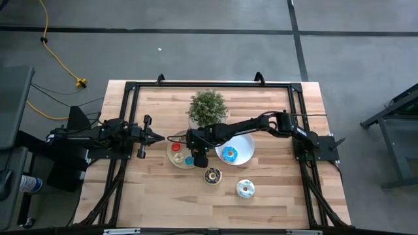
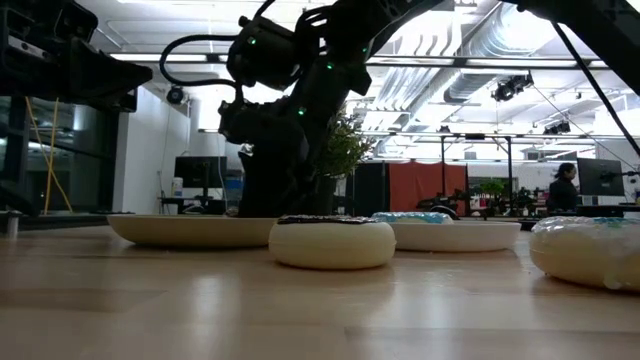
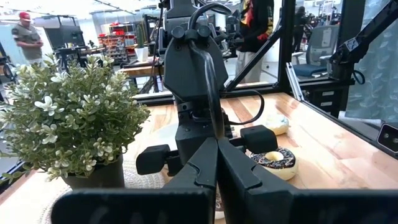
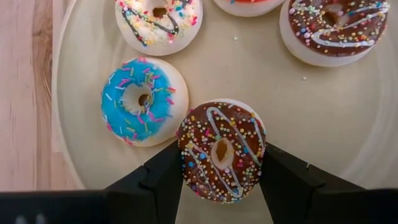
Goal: Pick & Place donuts
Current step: Put the small brown donut on the brown plate
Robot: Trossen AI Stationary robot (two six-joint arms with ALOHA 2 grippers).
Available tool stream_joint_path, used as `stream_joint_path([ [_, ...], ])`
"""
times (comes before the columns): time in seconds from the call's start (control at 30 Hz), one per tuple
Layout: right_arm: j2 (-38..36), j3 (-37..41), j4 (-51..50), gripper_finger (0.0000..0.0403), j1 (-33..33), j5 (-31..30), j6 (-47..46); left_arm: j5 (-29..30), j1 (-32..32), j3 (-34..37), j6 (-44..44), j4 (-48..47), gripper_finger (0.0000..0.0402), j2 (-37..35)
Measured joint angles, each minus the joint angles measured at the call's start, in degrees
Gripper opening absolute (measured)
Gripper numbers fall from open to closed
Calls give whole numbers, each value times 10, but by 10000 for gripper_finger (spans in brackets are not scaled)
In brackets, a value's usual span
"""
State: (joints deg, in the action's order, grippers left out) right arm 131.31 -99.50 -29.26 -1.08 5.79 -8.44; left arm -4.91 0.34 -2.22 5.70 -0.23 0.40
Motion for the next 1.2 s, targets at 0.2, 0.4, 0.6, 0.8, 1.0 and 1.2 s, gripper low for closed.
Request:
stream_joint_path([
  [0.2, 0, 0, 0, 182, 0, 4, 0, 0, 0, 0, 0, 0, 1, 0],
  [0.4, 0, 0, 0, 182, 0, 4, 0, -1, 0, 0, 0, 0, 1, 0],
  [0.6, 0, 0, 0, 184, 0, 4, 0, -1, 0, 0, 0, 0, 1, 0],
  [0.8, 0, 0, 0, 234, -1, 7, 0, -1, 0, 1, 0, 0, 1, 0],
  [1.0, 0, 0, 1, 278, 0, -12, 0, -1, 0, 1, 0, 0, 1, 0],
  [1.2, -3, 0, -2, 284, 0, -24, 0, 0, 0, 1, 0, 0, 1, 0],
])
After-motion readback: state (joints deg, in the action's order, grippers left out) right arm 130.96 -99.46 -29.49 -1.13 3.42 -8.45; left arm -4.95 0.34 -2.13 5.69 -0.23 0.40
